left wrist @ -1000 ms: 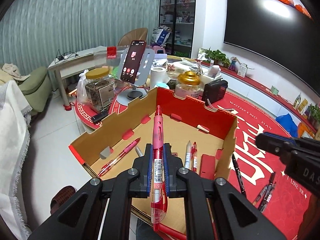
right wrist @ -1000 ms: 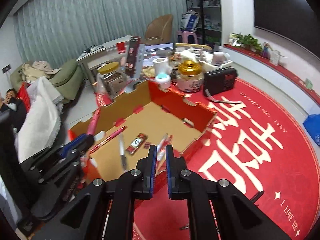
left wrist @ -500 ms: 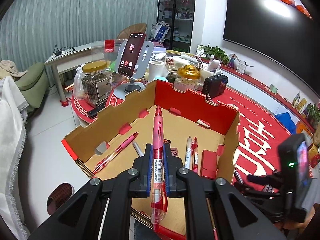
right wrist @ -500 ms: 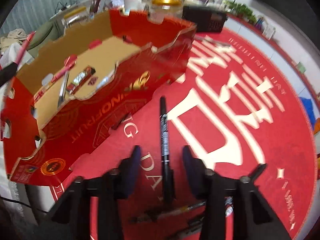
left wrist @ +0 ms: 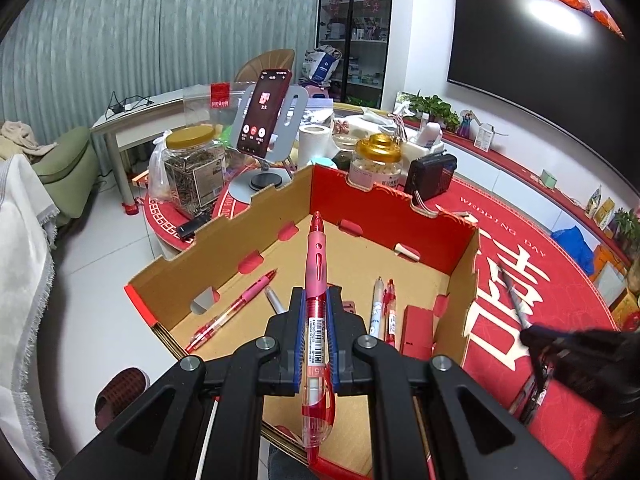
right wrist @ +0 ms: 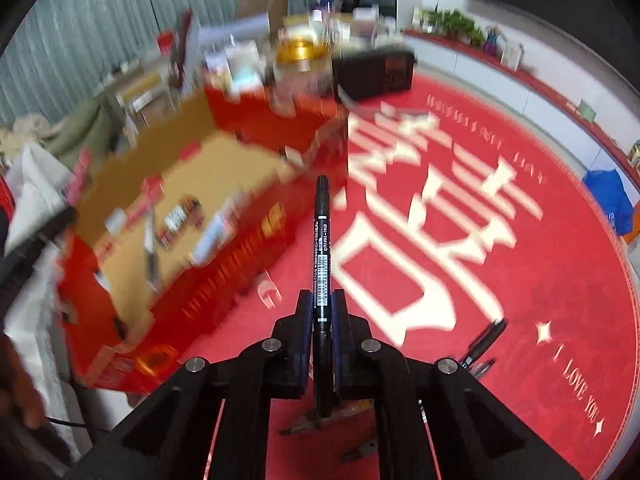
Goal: Organize rigid objects
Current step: 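Lower both pens into the cardboard box and open both tools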
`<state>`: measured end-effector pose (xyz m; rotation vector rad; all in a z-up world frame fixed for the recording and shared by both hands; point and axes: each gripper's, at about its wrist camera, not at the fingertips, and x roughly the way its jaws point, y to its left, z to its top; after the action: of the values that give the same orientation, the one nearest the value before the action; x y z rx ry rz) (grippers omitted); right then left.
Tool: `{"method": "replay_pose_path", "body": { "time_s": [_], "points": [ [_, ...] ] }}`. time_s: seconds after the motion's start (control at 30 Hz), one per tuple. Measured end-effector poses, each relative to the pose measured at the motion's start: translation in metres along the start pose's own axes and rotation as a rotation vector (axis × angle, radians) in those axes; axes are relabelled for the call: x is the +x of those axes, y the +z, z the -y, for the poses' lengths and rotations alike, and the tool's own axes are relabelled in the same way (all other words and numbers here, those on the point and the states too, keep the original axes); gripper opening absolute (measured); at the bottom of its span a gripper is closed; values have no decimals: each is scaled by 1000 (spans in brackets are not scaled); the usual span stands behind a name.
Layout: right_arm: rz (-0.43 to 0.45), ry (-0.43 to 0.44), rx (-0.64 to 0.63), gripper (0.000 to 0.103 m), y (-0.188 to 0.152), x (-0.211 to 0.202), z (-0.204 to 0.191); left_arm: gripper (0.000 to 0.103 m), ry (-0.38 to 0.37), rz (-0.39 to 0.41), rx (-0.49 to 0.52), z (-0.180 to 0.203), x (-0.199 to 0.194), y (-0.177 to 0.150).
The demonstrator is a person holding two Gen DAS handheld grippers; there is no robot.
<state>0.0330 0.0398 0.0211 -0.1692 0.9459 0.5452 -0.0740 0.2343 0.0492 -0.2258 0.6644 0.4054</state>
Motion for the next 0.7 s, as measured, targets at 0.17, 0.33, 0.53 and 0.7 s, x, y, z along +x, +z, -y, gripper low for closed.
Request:
{"method": "replay_pose_path", "body": {
  "time_s": [0.17, 0.33, 0.53, 0.7],
  "points": [
    [57, 73, -30, 9, 22, -22, -28, 10, 11, 8, -4, -3, -1, 5],
    [58, 131, -69, 9, 37, -18, -61, 10, 27, 6, -15, -9, 1, 8],
    [48, 157, -106, 9, 51, -5, -87, 10, 53, 6, -31, -21, 5, 11],
    [26, 165, -104, 9, 60, 9, -95, 10, 61, -5, -41, -28, 13, 12]
  ]
}}
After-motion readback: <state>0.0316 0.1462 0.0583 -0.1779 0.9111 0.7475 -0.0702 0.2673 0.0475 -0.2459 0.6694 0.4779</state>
